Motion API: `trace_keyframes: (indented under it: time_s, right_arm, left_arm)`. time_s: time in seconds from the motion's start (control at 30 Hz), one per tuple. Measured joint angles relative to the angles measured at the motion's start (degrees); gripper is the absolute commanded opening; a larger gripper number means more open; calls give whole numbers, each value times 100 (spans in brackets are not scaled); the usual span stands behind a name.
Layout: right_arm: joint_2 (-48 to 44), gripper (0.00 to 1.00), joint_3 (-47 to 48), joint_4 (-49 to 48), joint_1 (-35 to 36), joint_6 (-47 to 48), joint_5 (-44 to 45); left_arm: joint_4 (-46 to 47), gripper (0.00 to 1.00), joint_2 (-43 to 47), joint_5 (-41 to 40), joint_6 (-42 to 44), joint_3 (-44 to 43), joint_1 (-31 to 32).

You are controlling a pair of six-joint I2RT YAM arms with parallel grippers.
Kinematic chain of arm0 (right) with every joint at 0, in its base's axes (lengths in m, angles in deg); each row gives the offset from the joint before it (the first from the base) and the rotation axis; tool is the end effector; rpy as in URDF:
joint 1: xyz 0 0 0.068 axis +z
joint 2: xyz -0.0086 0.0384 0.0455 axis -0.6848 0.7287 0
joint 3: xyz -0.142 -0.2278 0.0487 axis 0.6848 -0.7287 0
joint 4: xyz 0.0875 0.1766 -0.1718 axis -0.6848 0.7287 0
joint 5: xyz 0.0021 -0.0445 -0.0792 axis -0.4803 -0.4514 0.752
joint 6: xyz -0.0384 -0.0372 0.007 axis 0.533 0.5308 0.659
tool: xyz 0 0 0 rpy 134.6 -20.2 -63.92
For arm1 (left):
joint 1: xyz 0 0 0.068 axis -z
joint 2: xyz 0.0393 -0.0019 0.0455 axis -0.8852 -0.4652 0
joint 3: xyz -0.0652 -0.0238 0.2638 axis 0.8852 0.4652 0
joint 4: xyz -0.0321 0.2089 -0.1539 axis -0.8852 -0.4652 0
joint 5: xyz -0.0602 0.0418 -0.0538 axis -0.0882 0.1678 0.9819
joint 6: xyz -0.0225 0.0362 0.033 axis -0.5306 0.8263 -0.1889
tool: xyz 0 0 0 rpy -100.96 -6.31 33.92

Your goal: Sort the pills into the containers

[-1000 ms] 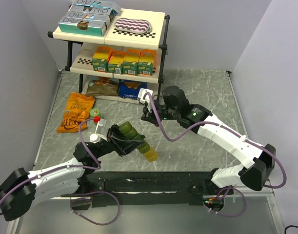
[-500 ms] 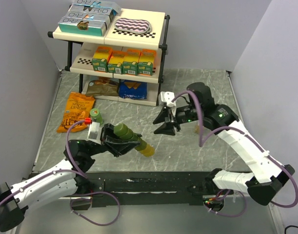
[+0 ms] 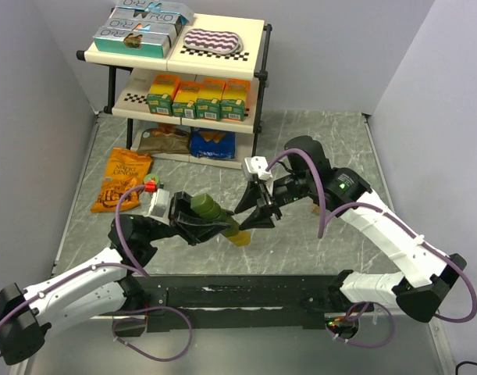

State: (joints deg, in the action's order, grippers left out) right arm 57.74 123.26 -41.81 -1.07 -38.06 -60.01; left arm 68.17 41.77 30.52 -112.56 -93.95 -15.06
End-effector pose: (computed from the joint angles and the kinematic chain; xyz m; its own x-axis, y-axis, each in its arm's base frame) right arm 0.1534 0.1799 0.4076 0.0372 -0.2698 -0.9622 -0.9686 -0.2465 0.0317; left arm 0.1020 -0.1406 0.3336 -0.1235 -0.4651 -0.8766 0.9919 -0.0319 -0.1229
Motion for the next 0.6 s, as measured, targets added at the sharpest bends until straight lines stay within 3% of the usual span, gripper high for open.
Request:
trace_keyframes:
  time_s: [0.13, 0.6]
  right_arm:
    - [7, 36, 0, -39, 9, -33, 81]
    - [-13, 13, 4, -57, 125, -55, 247]
  left_arm:
    - [103, 1, -212, 127, -81, -98, -11]
    - [479, 1, -341, 197, -197, -114, -98]
